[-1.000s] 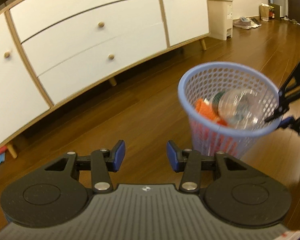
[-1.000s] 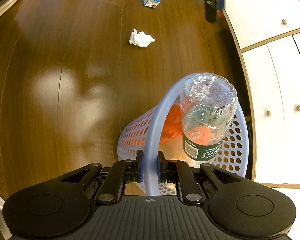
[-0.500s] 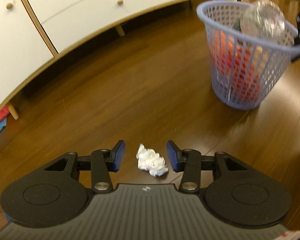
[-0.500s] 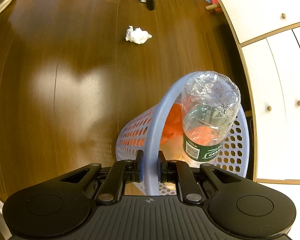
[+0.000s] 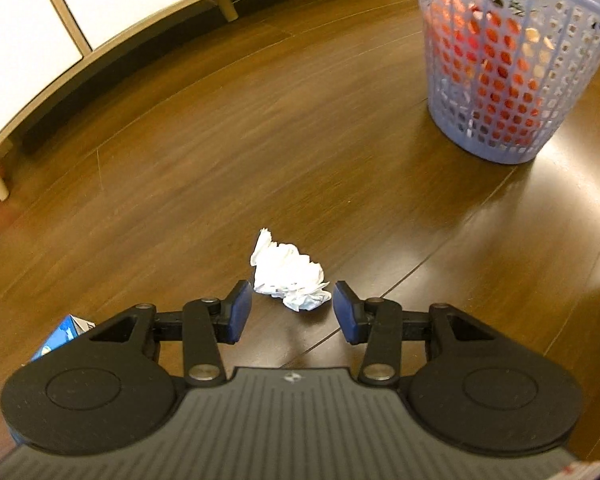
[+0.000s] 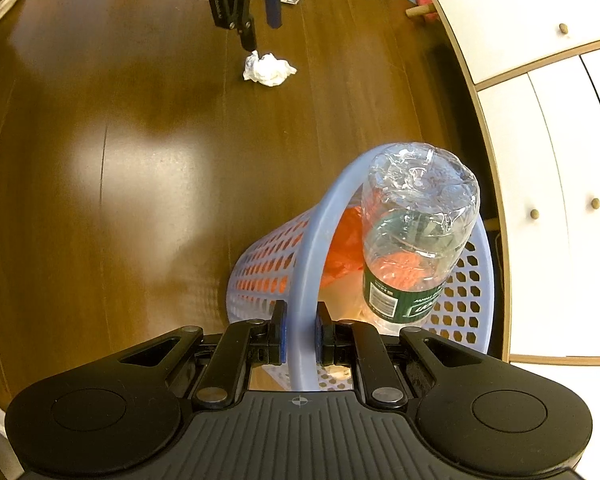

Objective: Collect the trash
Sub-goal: 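Move the open left tool toward the white crumpled tissue, then close the left tool on the tissue and lift it toward the basket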

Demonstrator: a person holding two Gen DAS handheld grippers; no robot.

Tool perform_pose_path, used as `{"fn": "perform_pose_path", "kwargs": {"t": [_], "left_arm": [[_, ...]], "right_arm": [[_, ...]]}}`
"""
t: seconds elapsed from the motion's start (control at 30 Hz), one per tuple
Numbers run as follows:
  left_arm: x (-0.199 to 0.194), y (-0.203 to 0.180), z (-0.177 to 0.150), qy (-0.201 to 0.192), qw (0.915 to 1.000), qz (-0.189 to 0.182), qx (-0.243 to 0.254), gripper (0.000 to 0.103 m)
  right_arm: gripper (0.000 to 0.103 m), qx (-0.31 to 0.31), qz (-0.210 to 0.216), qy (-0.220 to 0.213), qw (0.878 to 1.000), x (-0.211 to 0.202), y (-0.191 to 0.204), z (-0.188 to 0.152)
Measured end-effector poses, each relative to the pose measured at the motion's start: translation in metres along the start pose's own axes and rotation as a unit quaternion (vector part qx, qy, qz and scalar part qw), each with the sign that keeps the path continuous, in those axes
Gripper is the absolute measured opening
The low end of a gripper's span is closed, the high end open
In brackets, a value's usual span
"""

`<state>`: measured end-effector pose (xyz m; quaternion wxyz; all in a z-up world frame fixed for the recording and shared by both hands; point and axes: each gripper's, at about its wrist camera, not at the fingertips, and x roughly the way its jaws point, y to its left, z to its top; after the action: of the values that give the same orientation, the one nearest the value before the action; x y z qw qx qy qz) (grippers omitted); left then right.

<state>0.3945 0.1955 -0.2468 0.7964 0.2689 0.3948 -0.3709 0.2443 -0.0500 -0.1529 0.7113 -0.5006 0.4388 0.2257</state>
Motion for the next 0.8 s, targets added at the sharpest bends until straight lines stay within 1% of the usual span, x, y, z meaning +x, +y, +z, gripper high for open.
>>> {"fn": "perform_pose_path", "kwargs": {"t": [0.23, 0.47, 0.57, 0.63, 0.67, 0.7, 0.8], "left_arm": [[0.016, -0.006, -0.001, -0.001, 1.0000, -0.007, 0.002, 0.040], [0.042, -0.018, 0.002, 0.012, 0.9996, -0.007, 0.022, 0.039], [0.052, -0.018, 0.001, 0.019, 0.9996, 0.000, 0.023, 0.034], [0.056, -0.016, -0.001, 0.023, 0.9993, 0.005, 0.027, 0.027], [0.058, -0.015, -0.002, 0.025, 0.9992, 0.008, 0.030, 0.017], [0.060, -0.014, -0.002, 0.031, 0.9991, 0.007, 0.029, 0.011], [0.058, -0.012, -0.004, 0.030, 0.9989, 0.015, 0.034, 0.009]], "right_arm": [[0.010, 0.004, -0.002, 0.000, 1.000, 0.003, 0.000, 0.000], [0.011, 0.007, 0.002, -0.001, 1.000, 0.004, -0.001, -0.001], [0.011, 0.010, 0.004, -0.001, 1.000, 0.005, -0.003, -0.001], [0.011, 0.008, 0.003, -0.001, 1.000, 0.005, -0.003, 0.000], [0.011, 0.010, 0.004, -0.001, 1.000, 0.005, -0.003, -0.001], [0.011, 0.009, 0.004, -0.001, 1.000, 0.005, -0.003, -0.001], [0.012, 0.007, 0.003, -0.001, 1.000, 0.005, -0.003, -0.001]]}}
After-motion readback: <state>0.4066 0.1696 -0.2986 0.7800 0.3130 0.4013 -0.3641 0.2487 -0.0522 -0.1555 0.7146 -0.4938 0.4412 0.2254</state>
